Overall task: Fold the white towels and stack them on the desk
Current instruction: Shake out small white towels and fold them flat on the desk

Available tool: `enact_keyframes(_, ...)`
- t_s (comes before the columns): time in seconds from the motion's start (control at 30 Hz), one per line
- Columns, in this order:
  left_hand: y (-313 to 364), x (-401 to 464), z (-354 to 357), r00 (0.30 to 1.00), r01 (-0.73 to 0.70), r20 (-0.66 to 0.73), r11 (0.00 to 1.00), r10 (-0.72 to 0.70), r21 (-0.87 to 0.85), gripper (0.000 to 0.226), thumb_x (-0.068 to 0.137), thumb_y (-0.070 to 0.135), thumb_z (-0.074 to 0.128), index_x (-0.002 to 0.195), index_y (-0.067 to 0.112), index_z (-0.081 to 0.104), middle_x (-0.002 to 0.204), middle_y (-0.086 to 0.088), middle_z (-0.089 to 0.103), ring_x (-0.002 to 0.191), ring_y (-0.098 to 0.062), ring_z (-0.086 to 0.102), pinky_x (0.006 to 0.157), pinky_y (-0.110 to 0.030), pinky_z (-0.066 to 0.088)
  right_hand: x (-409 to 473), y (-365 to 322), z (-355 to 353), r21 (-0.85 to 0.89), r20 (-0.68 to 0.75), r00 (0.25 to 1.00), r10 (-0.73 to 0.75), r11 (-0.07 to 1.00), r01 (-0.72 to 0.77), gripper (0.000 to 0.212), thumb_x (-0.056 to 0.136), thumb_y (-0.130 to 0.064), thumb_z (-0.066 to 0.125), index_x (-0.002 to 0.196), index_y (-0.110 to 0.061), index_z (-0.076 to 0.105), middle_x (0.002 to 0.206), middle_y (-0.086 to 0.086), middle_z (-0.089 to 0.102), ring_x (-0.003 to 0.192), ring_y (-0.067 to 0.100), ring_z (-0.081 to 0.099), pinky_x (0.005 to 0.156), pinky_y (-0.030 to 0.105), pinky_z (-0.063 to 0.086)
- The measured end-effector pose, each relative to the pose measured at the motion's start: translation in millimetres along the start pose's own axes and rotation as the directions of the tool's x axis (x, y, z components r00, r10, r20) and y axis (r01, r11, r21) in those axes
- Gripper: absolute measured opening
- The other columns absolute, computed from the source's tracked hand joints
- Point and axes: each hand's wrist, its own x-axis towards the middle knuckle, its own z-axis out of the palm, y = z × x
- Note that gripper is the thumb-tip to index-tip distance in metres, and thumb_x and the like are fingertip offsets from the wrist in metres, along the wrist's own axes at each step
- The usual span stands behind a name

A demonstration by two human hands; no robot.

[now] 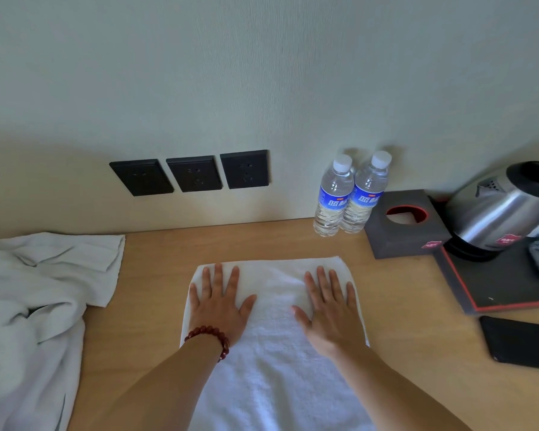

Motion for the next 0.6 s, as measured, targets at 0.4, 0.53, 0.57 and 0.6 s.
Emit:
enact_keyframes(0.4, -19, -10, -7, 0.959, 0.261, -0.076, 0.957, -0.272, -0.130, 0.085, 0.092, 0.071, 0.009, 0.159, 0.021, -0.005, 0.166, -0.013, -0.009, 0.152, -0.030, -0.012, 0.123, -0.051, 0.001, -19, -6, -14, 0.033, -0.127, 0.992, 0.007, 0.999, -0.003, 0.077, 0.100, -0.064, 0.017, 0.160, -0.016, 0.021, 0.167, 0.007, 0.014, 0.155, 0.026, 0.010, 0.121, 0.054, 0.009)
enact_keyframes(0.53, -37, -23, -7, 0.897, 0.407, -0.061, 0.872, -0.438, -0.274, 0.082, 0.096, 0.066, 0.020, 0.159, 0.015, 0.007, 0.166, -0.015, 0.003, 0.153, -0.030, -0.003, 0.123, -0.048, 0.007, -67, -55, -4, 0.104, -0.130, 0.985, -0.110, 0.987, 0.124, 0.073, 0.102, -0.062, 0.016, 0.161, -0.020, 0.008, 0.169, 0.004, -0.001, 0.156, 0.023, -0.003, 0.122, 0.052, 0.004)
enact_keyframes(0.57, -44, -26, -5, 0.890, 0.428, -0.041, 0.864, -0.453, -0.267, 0.082, 0.096, 0.066, 0.019, 0.159, 0.015, 0.007, 0.166, -0.014, 0.002, 0.153, -0.030, -0.004, 0.123, -0.048, 0.006, -82, -69, 1, 0.116, -0.126, 0.983, -0.132, 0.982, 0.147, 0.072, 0.102, -0.060, 0.022, 0.161, -0.019, 0.013, 0.169, 0.005, 0.003, 0.156, 0.025, 0.002, 0.121, 0.052, 0.007)
enact_keyframes(0.6, -52, -28, -4, 0.883, 0.447, -0.024, 0.854, -0.469, -0.265, 0.082, 0.096, 0.066, 0.018, 0.159, 0.015, 0.007, 0.166, -0.014, 0.001, 0.153, -0.030, -0.005, 0.122, -0.048, 0.005, -98, -84, 7, 0.133, -0.127, 0.979, -0.160, 0.975, 0.177, 0.072, 0.101, -0.058, 0.030, 0.160, -0.018, 0.020, 0.168, 0.007, 0.009, 0.155, 0.027, 0.009, 0.119, 0.053, 0.012)
